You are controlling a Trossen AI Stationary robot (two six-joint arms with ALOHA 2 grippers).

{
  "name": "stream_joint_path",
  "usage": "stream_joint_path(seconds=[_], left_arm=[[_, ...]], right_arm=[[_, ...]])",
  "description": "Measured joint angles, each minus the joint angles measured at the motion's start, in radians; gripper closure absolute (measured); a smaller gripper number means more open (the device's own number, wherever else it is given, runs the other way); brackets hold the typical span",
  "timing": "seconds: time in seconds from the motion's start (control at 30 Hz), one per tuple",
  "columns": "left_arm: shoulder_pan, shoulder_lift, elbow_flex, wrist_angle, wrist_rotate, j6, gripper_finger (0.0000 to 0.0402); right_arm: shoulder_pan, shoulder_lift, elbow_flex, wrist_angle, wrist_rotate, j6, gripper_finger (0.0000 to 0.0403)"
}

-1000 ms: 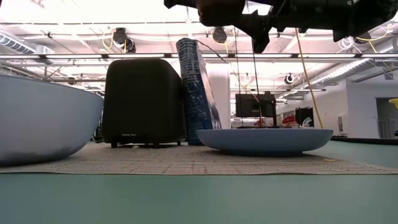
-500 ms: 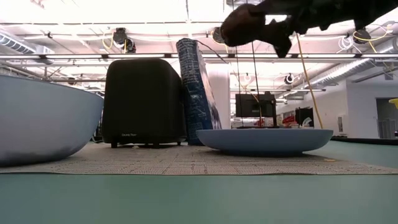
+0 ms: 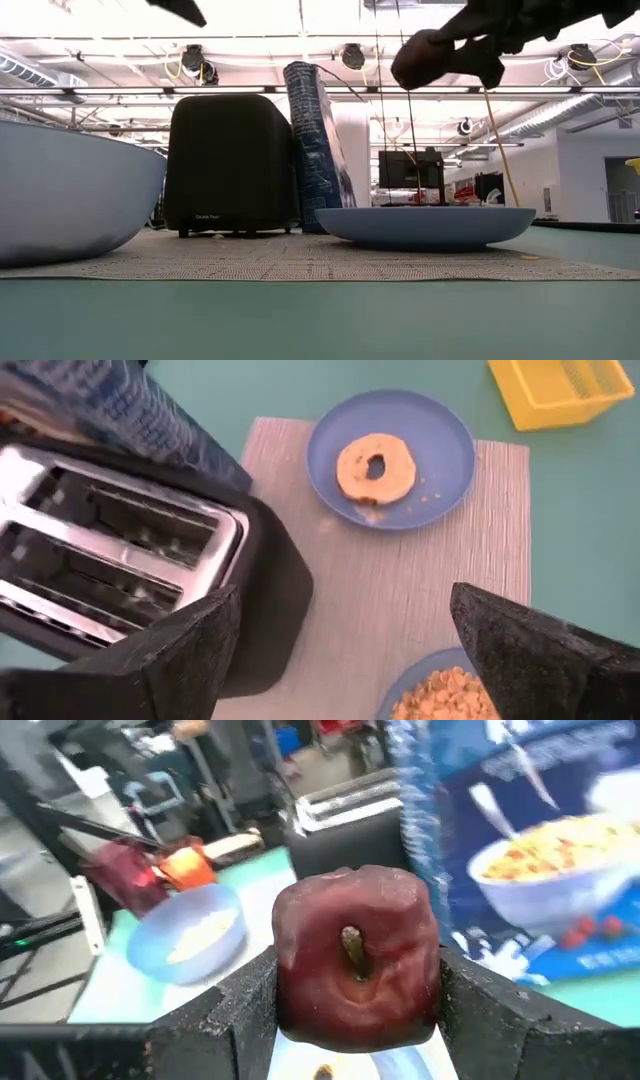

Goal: Arrange a breakfast setting
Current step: Put the apple on the top of the mat

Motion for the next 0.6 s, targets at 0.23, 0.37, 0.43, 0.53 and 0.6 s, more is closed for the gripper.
stream_joint_path(seconds=[0.23,0.37,0.43,0.53,0.6], left_arm=[[0.002,-0.114,-0.245,0.222,0.000,-0.020,0.0037],[0.007,-0.155,-0.336,0.335,-0.003,-0.017,0.0037],[0.009,-0.169,-0.367,0.380,-0.003,-0.016,0.0037],[0.009,-0.177,-0.387,0.407,-0.003,-0.014,0.0036],[0.009,-0.177,-0.388,0.408,-0.003,-0.014,0.0036]], right_arm=[[-0.088,0.032,0.121,-0.224,0.000,0.008,0.0188],[-0.156,0.075,0.170,-0.307,0.000,0.023,0.0188],[-0.197,0.104,0.185,-0.335,-0.002,0.059,0.0188],[-0.266,0.149,0.194,-0.347,-0.028,0.141,0.0188],[-0.315,0.180,0.194,-0.348,-0.092,0.185,0.0188]])
